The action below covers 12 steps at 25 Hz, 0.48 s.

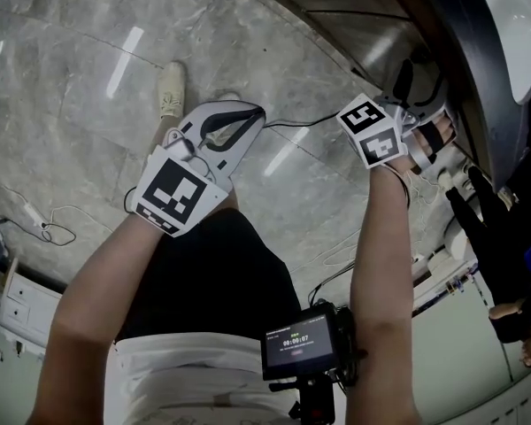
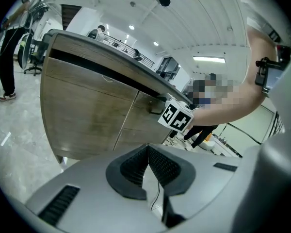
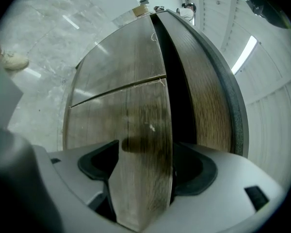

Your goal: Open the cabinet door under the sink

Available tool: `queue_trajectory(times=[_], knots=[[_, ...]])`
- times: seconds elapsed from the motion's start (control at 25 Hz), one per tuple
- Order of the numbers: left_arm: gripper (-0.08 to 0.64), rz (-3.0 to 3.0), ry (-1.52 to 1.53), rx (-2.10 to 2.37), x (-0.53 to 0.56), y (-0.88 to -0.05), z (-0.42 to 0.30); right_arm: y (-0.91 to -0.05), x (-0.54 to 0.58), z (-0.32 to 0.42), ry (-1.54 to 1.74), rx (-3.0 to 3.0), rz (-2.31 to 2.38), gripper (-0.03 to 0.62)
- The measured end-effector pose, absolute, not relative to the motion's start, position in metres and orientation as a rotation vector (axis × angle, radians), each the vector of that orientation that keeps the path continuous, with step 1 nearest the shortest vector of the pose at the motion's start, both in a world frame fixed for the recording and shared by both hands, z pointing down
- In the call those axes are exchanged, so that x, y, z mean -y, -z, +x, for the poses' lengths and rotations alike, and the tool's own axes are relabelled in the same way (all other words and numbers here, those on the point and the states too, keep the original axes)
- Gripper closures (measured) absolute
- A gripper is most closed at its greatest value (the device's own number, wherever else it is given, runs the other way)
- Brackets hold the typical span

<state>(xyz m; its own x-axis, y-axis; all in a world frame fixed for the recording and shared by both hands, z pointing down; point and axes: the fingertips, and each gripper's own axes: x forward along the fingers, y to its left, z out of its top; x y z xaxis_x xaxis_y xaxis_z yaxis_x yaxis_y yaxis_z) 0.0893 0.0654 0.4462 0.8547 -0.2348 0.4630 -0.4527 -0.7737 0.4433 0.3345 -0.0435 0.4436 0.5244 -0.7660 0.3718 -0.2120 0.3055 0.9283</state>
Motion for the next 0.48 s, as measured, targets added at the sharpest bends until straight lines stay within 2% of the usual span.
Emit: queue_trajectory(times=[0.48], knots=[[0.549,2.491,-0.525,0.434,-0.073,-0.441,0.093,-0.444,0.023,0.316,0.216,1.218,0.992,0.267]])
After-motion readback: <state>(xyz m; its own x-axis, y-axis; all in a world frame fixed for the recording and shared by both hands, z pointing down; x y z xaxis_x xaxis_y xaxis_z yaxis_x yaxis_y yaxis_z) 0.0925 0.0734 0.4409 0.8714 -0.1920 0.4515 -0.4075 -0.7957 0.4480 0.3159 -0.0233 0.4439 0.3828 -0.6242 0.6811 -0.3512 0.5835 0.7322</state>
